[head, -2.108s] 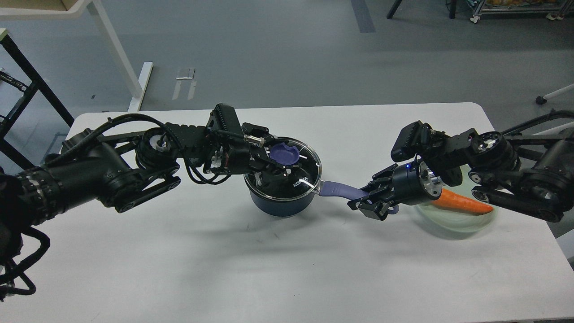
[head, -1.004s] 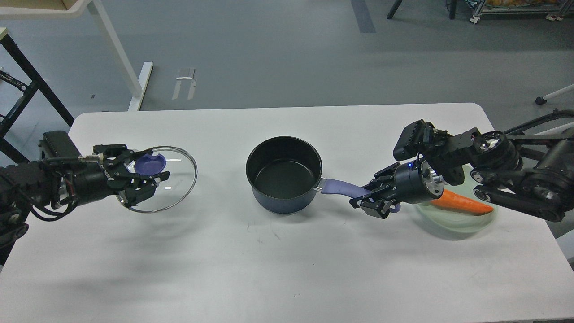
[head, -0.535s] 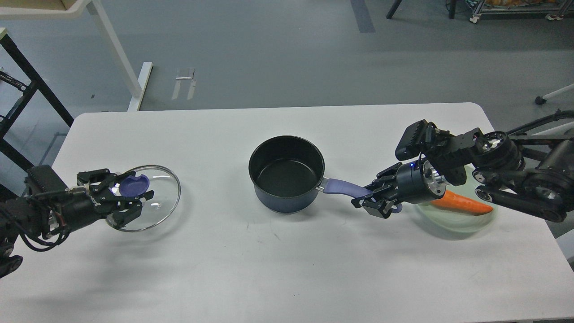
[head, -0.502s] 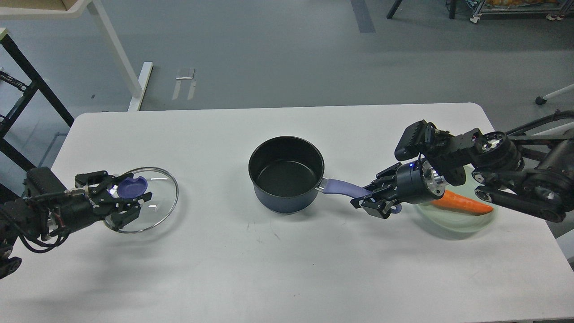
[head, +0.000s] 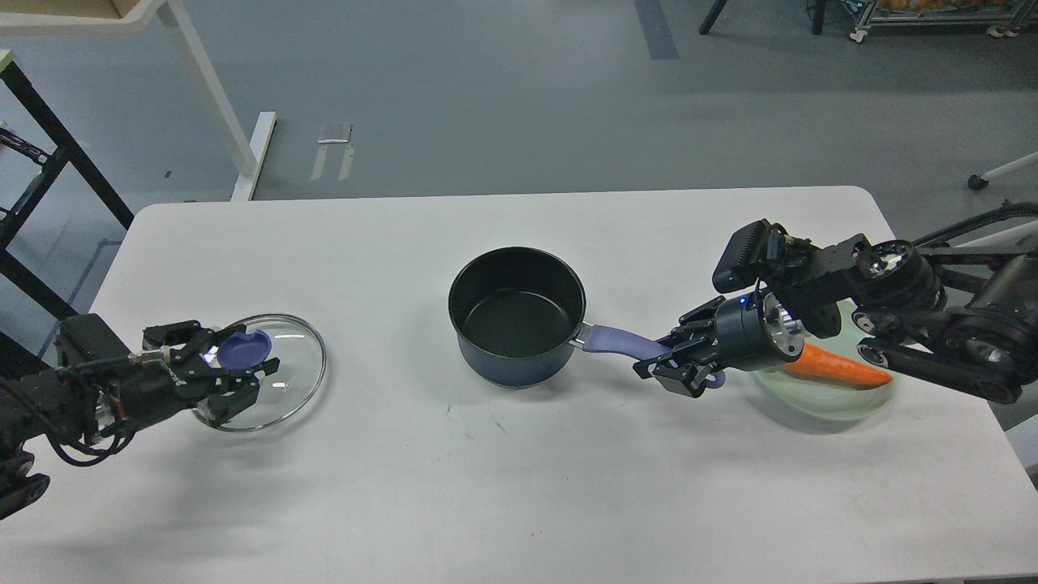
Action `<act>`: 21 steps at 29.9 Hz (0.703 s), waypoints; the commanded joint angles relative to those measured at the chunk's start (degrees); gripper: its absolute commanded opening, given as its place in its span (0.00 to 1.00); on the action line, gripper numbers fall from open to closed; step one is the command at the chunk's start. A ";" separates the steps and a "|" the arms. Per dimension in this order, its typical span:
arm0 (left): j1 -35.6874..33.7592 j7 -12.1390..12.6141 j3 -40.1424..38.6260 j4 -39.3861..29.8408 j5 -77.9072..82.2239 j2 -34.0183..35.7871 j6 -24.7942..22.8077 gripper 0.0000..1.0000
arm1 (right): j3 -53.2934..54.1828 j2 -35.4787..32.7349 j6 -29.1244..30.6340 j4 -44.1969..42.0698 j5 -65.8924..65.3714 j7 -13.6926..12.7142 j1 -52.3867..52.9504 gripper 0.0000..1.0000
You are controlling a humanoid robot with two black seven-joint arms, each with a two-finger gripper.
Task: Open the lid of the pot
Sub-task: 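Lower the glass lid onto the table and open the left gripper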
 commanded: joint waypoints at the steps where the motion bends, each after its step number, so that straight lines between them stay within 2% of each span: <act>1: 0.43 0.00 0.00 0.00 -0.02 0.00 -0.02 0.72 | 0.00 0.08 0.00 0.00 0.09 0.01 -0.04 0.34; 9: 0.52 0.00 0.00 0.00 -0.02 0.00 -0.02 0.84 | 0.00 0.08 0.00 0.00 0.00 0.01 0.05 0.34; 13: 0.35 0.00 -0.09 -0.88 -1.24 0.61 -0.02 0.96 | 0.09 0.00 0.00 0.00 0.00 0.01 0.05 0.35; 18: -0.97 0.00 -0.88 -4.39 -9.84 2.10 -0.02 0.98 | 0.09 -0.18 0.00 0.00 0.09 0.01 0.05 0.40; 21: -4.56 0.00 -0.62 -6.68 -17.22 3.86 -1.29 0.98 | 0.09 -0.18 0.00 0.09 0.09 0.01 -0.04 0.44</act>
